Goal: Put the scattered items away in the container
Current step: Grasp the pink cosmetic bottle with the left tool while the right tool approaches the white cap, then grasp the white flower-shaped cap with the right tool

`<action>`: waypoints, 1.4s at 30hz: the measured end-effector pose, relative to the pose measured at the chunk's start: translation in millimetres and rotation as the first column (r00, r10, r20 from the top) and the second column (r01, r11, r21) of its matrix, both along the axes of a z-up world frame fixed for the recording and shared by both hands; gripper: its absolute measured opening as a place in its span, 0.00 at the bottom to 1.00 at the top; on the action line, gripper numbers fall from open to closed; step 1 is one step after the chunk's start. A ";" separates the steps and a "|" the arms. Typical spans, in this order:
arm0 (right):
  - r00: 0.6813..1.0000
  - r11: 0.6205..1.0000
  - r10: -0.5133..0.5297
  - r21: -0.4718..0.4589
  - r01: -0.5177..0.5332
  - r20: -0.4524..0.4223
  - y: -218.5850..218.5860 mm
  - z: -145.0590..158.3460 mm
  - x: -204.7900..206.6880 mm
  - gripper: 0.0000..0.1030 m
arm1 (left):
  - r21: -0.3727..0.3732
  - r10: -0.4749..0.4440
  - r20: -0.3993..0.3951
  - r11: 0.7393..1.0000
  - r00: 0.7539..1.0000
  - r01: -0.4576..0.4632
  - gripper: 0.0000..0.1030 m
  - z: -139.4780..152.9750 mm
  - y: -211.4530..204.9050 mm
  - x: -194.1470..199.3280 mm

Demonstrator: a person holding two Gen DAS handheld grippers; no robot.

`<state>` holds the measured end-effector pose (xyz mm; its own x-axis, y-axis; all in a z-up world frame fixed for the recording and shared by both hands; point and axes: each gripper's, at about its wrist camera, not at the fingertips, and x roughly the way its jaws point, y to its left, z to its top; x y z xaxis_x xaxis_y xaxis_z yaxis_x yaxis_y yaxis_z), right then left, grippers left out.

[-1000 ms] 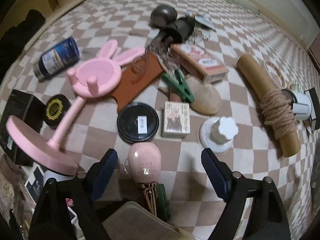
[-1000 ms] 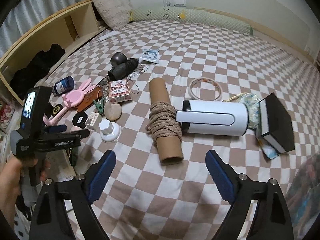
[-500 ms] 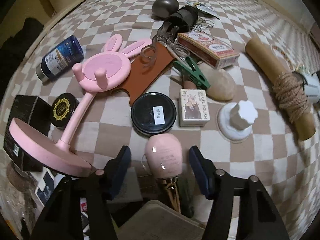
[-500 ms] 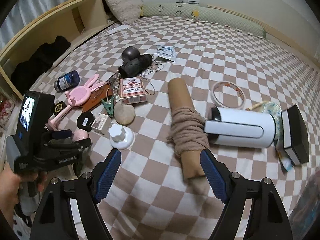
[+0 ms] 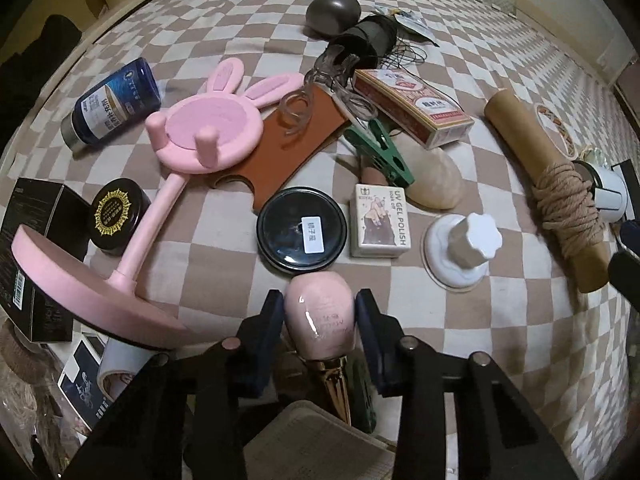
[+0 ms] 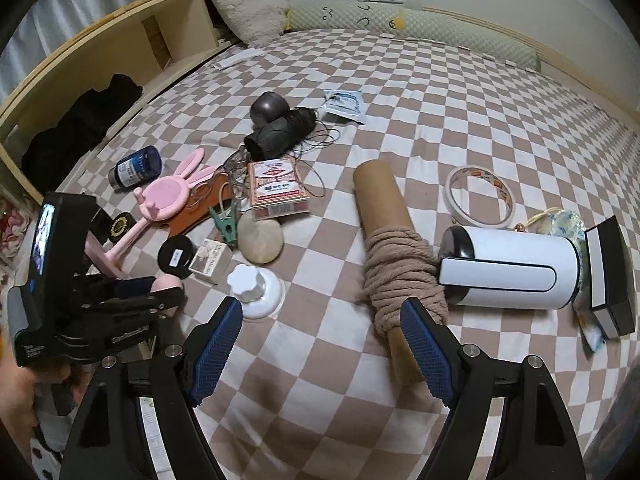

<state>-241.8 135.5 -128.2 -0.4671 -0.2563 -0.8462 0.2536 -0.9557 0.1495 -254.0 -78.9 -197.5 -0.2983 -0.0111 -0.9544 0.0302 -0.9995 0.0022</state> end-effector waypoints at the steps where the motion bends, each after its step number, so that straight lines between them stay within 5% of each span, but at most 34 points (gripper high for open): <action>1: 1.000 1.000 -0.007 -0.006 0.007 0.006 2.0 -1.0 -0.9 0.79 | -0.011 -0.008 0.005 1.000 1.000 0.008 0.36 -0.5 2.4 -0.5; 9: 0.999 1.000 0.002 -0.009 -0.002 0.035 -3.1 -12.8 -3.8 0.79 | -0.111 -0.076 0.047 0.991 0.996 0.081 0.36 -10.4 30.4 -1.0; 16: 0.998 0.998 0.066 0.016 -0.066 0.014 -28.3 -23.3 -4.4 0.79 | -0.035 -0.002 0.020 0.999 1.000 0.003 0.36 -3.5 7.5 0.2; 19: 0.996 0.995 0.094 0.027 -0.094 0.002 -39.8 -27.6 -4.7 0.54 | 0.001 0.025 0.006 1.000 1.000 -0.025 0.36 0.7 -1.9 1.1; 37: 0.970 0.966 0.222 0.153 -0.206 -0.094 -89.8 -70.8 -11.0 0.54 | 0.076 0.078 -0.014 0.994 0.997 -0.077 0.36 6.9 -18.7 5.2; 42: 0.965 0.967 0.234 0.127 -0.219 -0.120 -90.0 -72.4 -11.6 0.42 | 0.077 0.070 -0.013 0.995 0.997 -0.069 0.36 3.8 -16.5 0.2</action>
